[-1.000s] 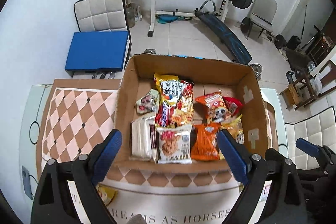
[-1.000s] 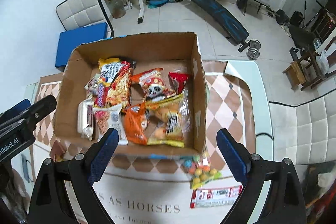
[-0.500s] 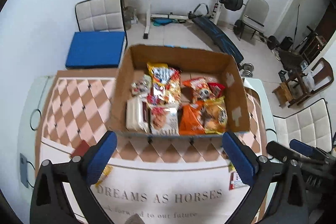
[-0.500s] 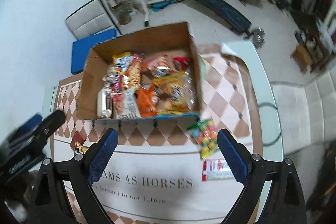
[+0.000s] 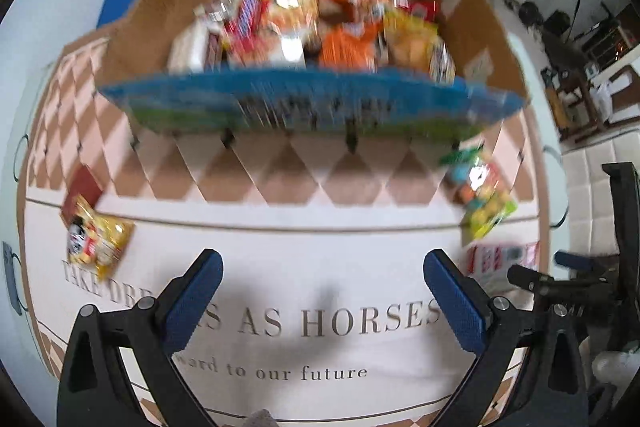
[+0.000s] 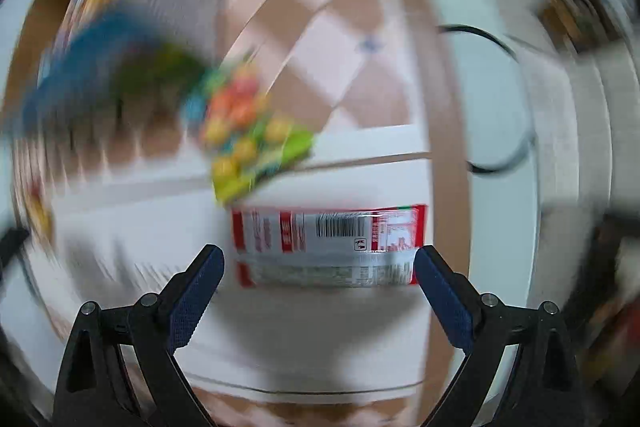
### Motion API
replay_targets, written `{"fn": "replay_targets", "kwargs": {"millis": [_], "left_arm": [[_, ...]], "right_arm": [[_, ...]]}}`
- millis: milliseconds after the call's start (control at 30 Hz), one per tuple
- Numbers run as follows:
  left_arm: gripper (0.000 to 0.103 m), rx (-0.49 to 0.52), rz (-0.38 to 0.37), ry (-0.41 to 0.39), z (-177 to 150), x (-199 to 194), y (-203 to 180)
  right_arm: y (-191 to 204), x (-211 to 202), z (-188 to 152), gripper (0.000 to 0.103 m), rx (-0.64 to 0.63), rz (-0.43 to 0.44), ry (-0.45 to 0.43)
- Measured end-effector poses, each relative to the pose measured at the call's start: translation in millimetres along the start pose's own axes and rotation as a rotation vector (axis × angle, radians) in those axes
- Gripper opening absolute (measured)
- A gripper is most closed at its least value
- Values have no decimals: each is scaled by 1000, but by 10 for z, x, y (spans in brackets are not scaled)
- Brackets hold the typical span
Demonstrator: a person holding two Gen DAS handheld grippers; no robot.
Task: Organize snacks
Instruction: 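Withdraw both tools from the box back over the table snacks, then grasp the red-white spicy strip pack with right tool while left tool grasps yellow panda bag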
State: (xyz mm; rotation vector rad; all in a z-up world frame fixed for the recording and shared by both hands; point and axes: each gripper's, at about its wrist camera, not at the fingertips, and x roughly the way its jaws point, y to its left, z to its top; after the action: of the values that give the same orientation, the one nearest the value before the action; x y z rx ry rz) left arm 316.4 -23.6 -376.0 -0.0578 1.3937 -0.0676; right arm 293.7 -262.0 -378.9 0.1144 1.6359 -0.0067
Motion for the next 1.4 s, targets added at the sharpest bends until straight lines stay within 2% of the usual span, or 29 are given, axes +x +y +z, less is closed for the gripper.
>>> {"fn": "replay_targets", "kwargs": {"millis": [33,133,233,333,400,500,600,700,733,833,933,1067,1133,1233,1300,1400], "left_arm": [[103,8,5,11,-38,63,-26],[103,29,19,52,-143,255,-109],[103,35,29,89,-233,409,-169],[103,36,34,115,-304,509,-206],[103,35,37,123,-333,544,-215],[103,21,34,137,-376,580,-203],[103,7,29,140,-411,604,-178],[103,-11,29,145,-446,600,-85],[103,-19,28,148,-468,625,-4],[103,-42,26,148,-507,624,146],[103,-65,28,146,-528,593,328],[103,-94,25,144,-505,539,615],[103,-108,26,133,-465,476,791],[103,-120,35,123,-462,437,904],[103,-132,39,121,-457,417,997],[103,-142,38,126,-465,400,1047]], "right_arm": [[64,82,-27,98,-84,-60,21],[243,285,-102,98,-304,-151,77],[473,469,-221,98,-578,-270,87],[561,618,-283,98,-713,-349,101],[578,605,-271,98,-753,-329,82],[541,590,-220,98,-744,-279,81],[424,600,-129,84,-608,-177,117],[233,568,-84,83,-398,-136,116],[134,563,-80,83,-287,-107,131],[-76,561,-123,81,-11,43,182],[-138,563,-162,83,111,111,196],[-3,525,-212,83,86,91,198],[110,407,-226,83,8,81,179],[303,265,-248,85,-164,-21,132],[357,278,-243,86,-230,-82,124],[433,488,-261,86,-312,-142,195]]}}
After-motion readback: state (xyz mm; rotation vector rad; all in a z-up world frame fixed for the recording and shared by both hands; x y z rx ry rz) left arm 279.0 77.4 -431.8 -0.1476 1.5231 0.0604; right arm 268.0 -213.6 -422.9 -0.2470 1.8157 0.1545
